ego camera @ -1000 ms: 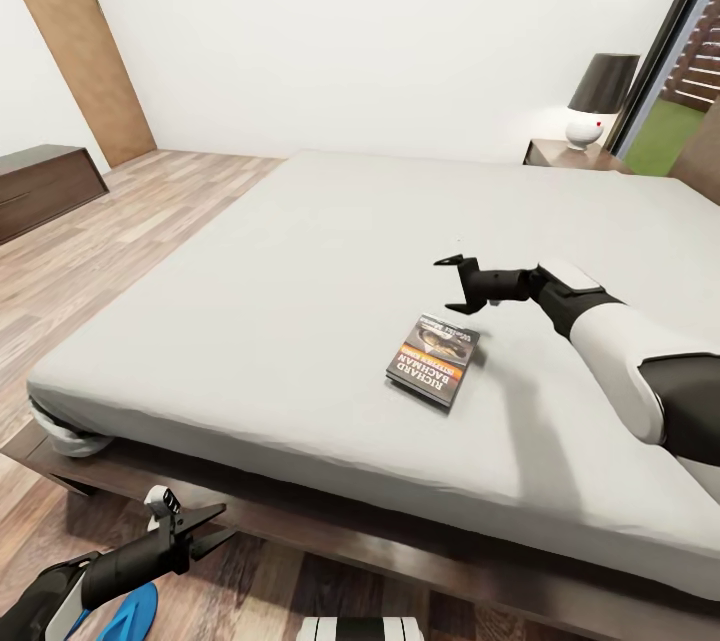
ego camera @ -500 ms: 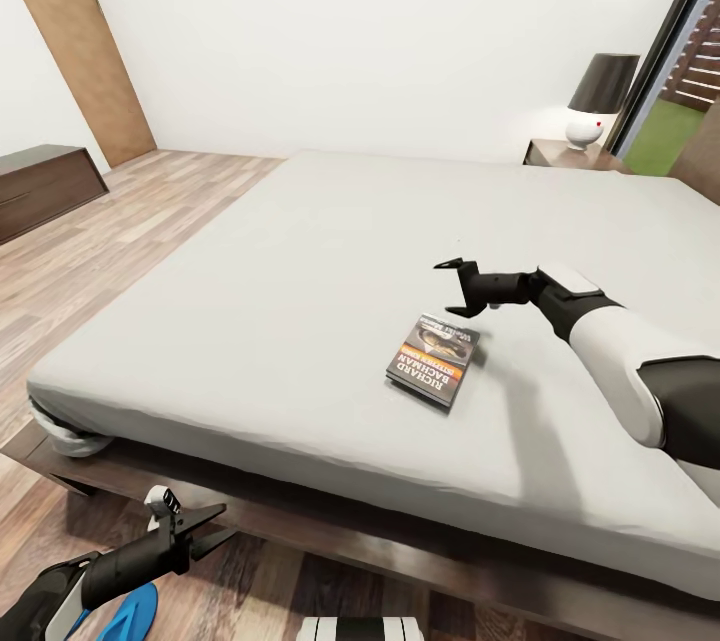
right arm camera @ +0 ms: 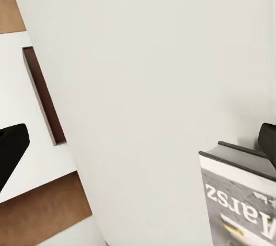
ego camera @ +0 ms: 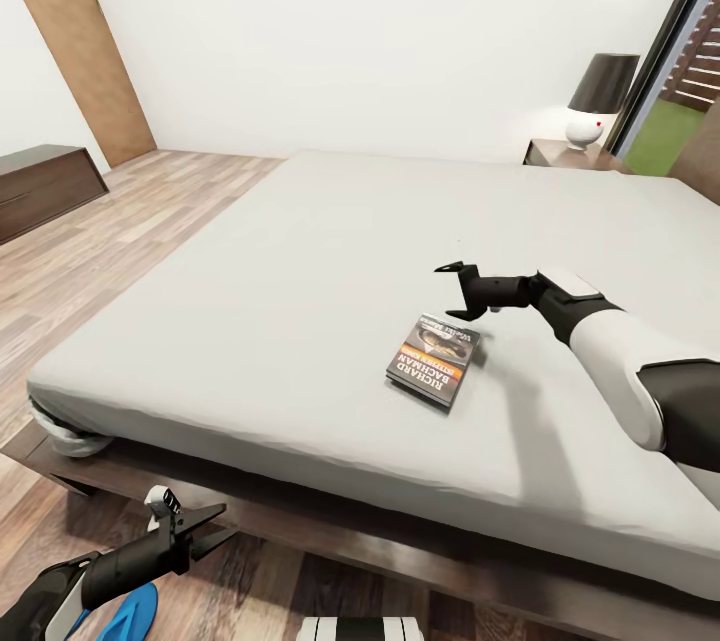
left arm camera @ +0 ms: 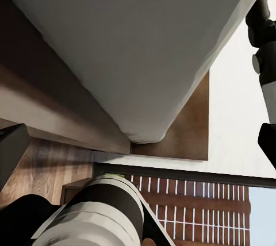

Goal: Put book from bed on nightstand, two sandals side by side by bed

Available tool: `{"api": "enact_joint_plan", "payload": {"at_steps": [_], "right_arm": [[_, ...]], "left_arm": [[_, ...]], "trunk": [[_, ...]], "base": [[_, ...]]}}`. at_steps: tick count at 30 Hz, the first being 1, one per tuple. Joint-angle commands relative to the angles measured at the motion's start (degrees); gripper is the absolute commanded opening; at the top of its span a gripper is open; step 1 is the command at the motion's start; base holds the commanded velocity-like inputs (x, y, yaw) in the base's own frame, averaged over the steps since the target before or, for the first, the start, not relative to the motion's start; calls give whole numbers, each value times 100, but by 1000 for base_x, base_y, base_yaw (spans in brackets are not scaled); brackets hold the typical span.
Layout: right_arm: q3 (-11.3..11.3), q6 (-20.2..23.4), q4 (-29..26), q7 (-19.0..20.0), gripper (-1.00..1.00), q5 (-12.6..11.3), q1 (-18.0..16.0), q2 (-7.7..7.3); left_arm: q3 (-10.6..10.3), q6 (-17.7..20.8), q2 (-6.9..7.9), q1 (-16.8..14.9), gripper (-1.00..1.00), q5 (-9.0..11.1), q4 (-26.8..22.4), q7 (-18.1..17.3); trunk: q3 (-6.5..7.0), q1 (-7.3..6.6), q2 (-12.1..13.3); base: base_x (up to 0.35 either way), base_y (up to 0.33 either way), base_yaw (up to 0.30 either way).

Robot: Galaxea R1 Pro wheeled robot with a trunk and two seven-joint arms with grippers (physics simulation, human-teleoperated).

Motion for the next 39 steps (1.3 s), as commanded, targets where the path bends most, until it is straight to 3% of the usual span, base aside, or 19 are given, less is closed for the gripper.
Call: {"api": "enact_joint_plan", "payload": {"at_steps": [1,26,39], "right_arm": [[31,8,-9,-45,100,-61,-1,-7],[37,8,-9,-45,100,-59,19,-77],[37,14,-9,-45,100,135,40,-79]], "left_arm": [[0,61,0,-1,100,-3,-2,-22],[0,61,0,-1,100,-3,-2,-22],[0,61,0,-1,100,-3,0,-22]], "trunk": [[-4,-1,-2],[-4,-1,-2],[-4,-1,-2]], "base": [[0,0,0],[0,0,0],[0,0,0]]}}
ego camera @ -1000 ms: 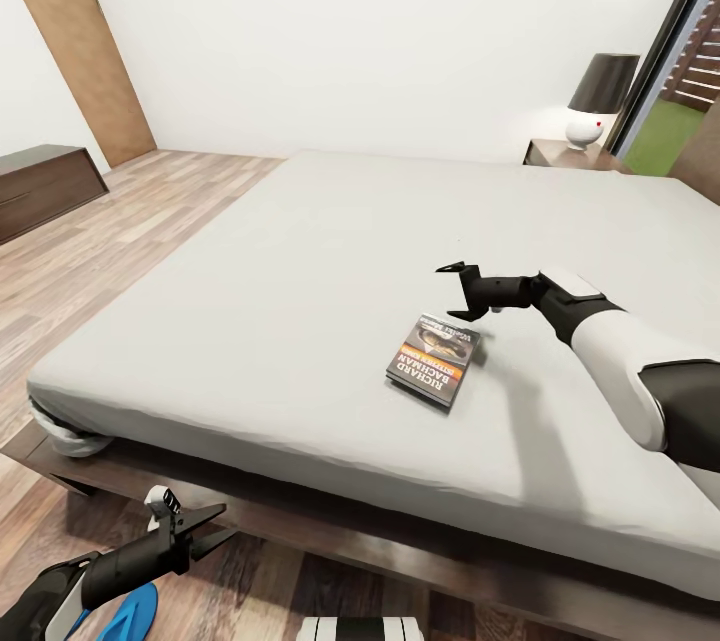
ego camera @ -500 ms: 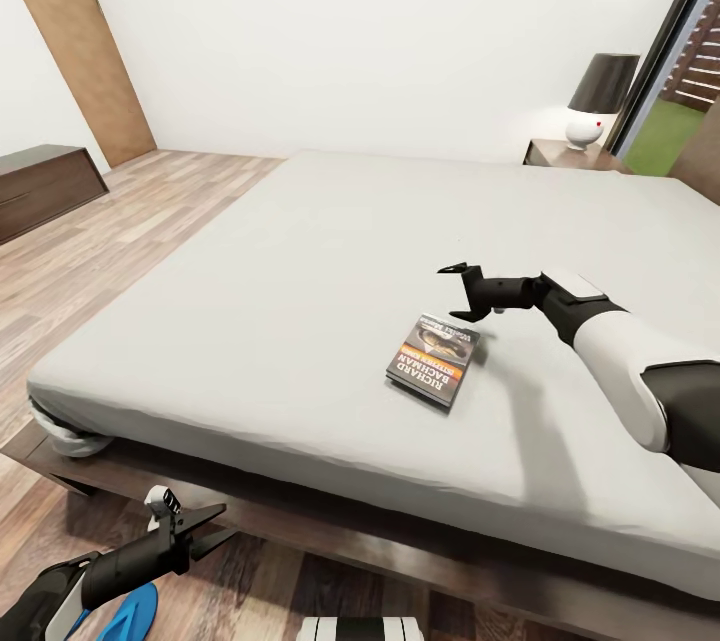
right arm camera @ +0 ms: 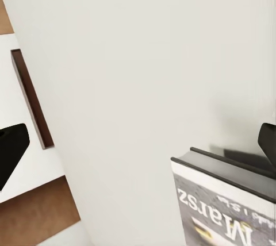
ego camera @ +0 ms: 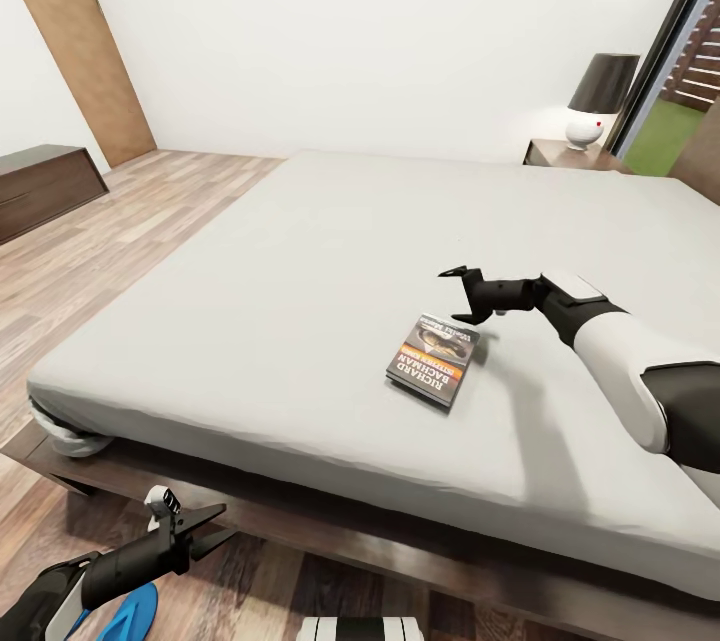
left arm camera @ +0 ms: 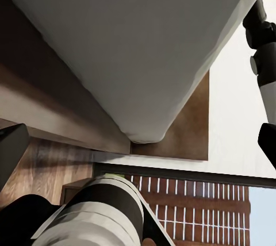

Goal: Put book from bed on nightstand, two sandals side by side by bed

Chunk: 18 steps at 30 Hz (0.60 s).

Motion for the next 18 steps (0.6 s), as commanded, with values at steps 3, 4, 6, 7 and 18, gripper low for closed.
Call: {"api": "enact_joint_plan", "payload": {"at_steps": [3,4,6,7,18], "right_arm": [[30,10,-9,-42,100,-45,2,-2],[30,10,-9,-41,100,-42,3,-1],[30,10,-9,-41,100,-37,4,0],[30,10,-9,-42,100,-35,4,0],[30,11,-9,-38,100,-29,6,2]], "left_arm": [[1,61,0,-1,100,-3,-2,-22],[1,61,0,-1,100,-3,-2,-22],[1,61,0,-1,100,-3,-1,-22],[1,61,0,-1,100,-3,-2,-22],[1,61,0,-1,100,-3,4,-22]], "trunk": [[-4,-1,-2],[-4,-1,-2],[-4,-1,-2],[-4,-1,-2],[-4,-1,-2]], "base": [[0,0,0],[0,0,0],[0,0,0],[0,0,0],[0,0,0]]}}
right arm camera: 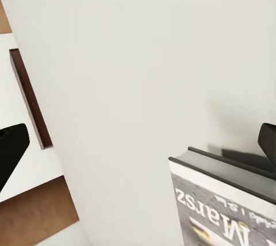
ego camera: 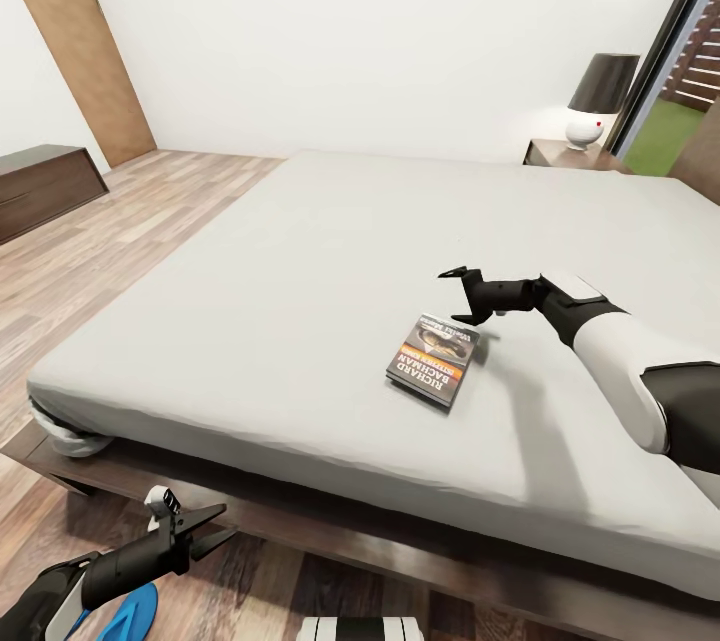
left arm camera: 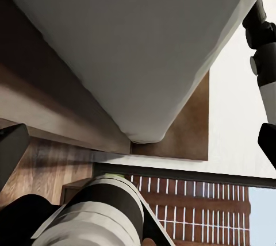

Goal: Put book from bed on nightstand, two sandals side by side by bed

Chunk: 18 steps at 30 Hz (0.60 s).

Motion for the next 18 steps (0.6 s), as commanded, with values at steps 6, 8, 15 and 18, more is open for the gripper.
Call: {"api": "enact_joint_plan", "payload": {"at_steps": [6,8,15,18], "right_arm": [[30,9,-9,-49,100,-47,0,-3],[30,9,-9,-50,100,-42,0,-3],[30,7,-9,-51,100,-36,-1,-3],[30,8,-9,-52,100,-30,-1,-3]], "left_arm": [[1,61,0,-1,100,-3,-1,-22],[1,61,0,-1,100,-3,-1,-22],[1,61,0,-1,100,-3,-1,-22],[1,61,0,-1,100,-3,-1,-22]], "trunk": [[-4,-1,-2],[-4,-1,-2],[-4,-1,-2],[-4,-1,-2]], "base": [[0,0,0],[0,0,0],[0,0,0],[0,0,0]]}}
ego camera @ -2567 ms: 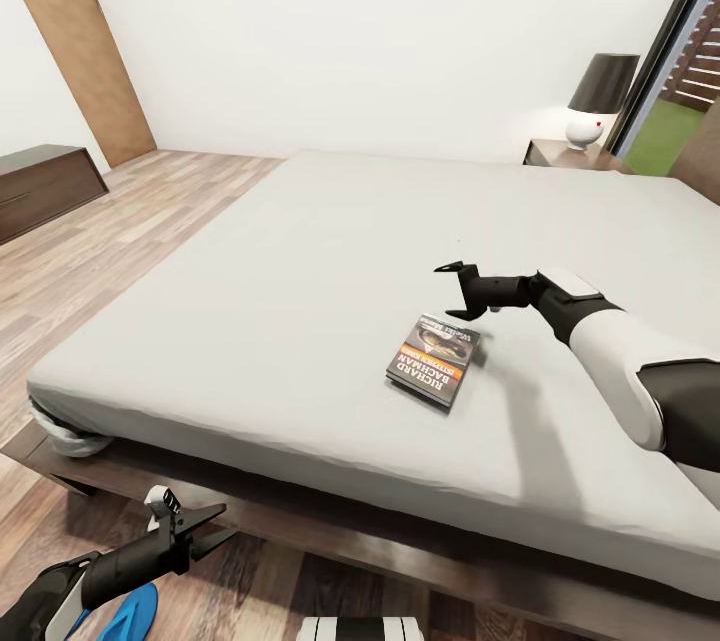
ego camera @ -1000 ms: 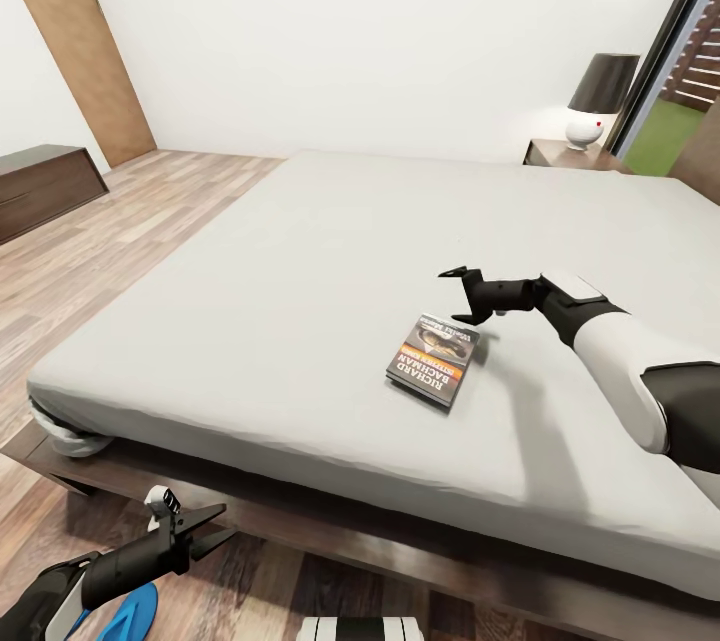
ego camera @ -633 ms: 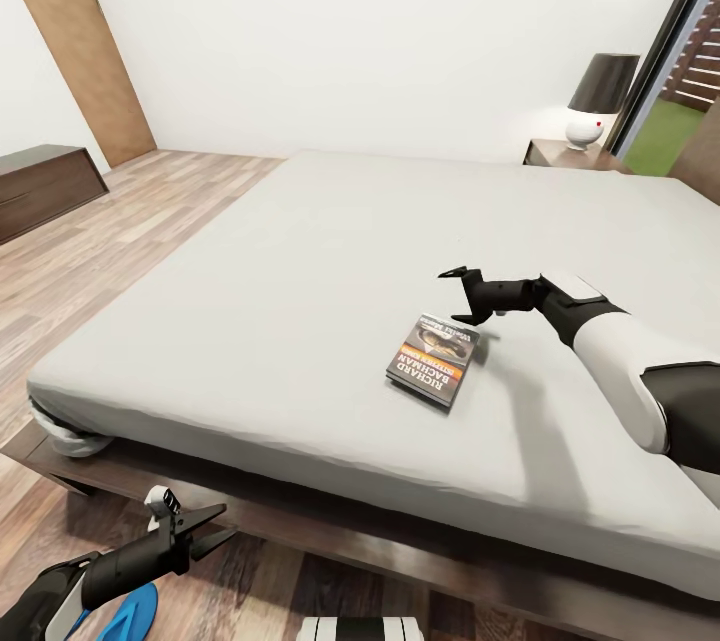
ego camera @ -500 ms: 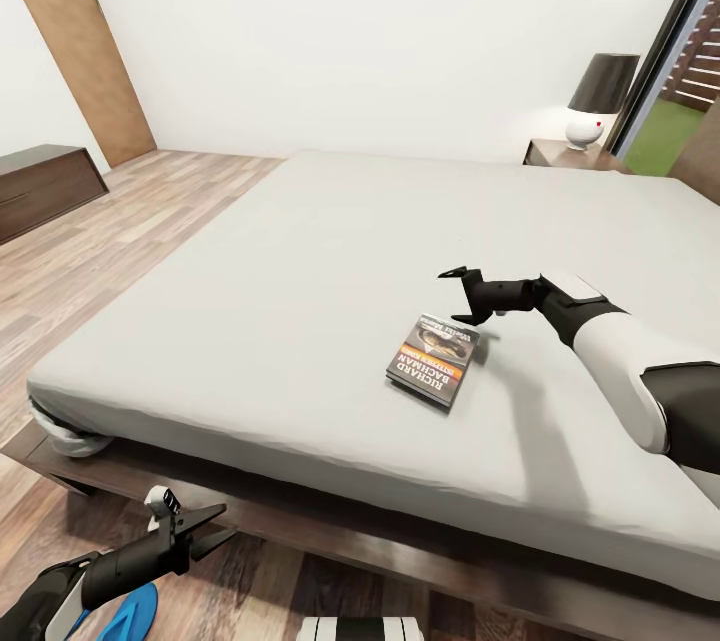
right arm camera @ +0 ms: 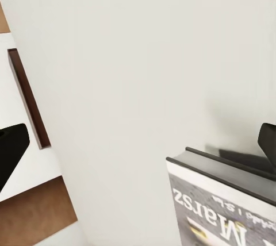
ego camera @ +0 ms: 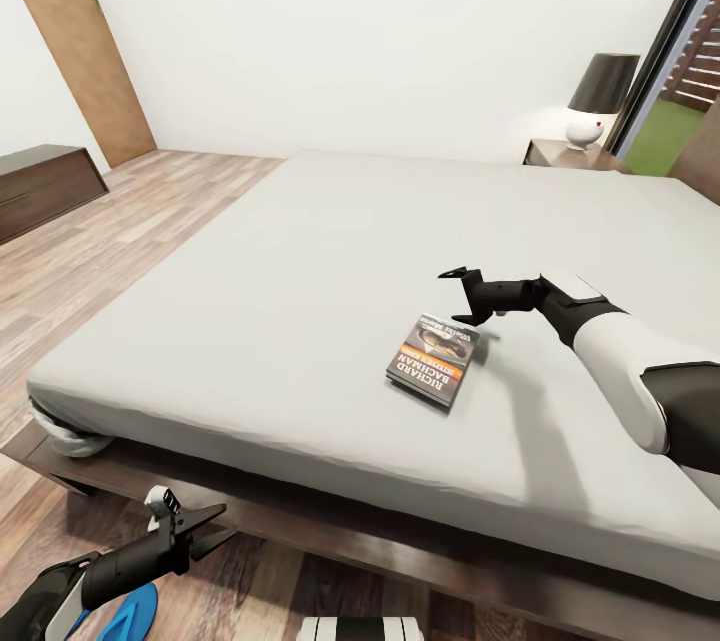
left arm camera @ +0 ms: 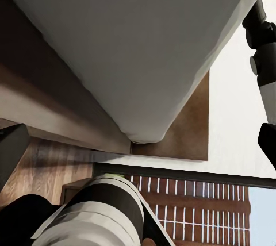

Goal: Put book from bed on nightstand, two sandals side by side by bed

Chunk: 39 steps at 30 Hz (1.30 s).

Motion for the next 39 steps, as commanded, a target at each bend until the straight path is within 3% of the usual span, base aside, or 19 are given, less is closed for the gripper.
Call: {"api": "enact_joint_plan", "payload": {"at_steps": [1,39], "right_arm": [[30,9,-9,-45,100,-58,0,-3],[33,1,-9,-46,100,-32,23,-11]], "left_arm": [[0,61,1,-1,100,-3,-1,-22],[0,61,1,-1,100,-11,-1,-22]], "trunk": [[-4,-1,-2],[-4,-1,-2]], "base": [[0,0,0],[0,0,0]]}}
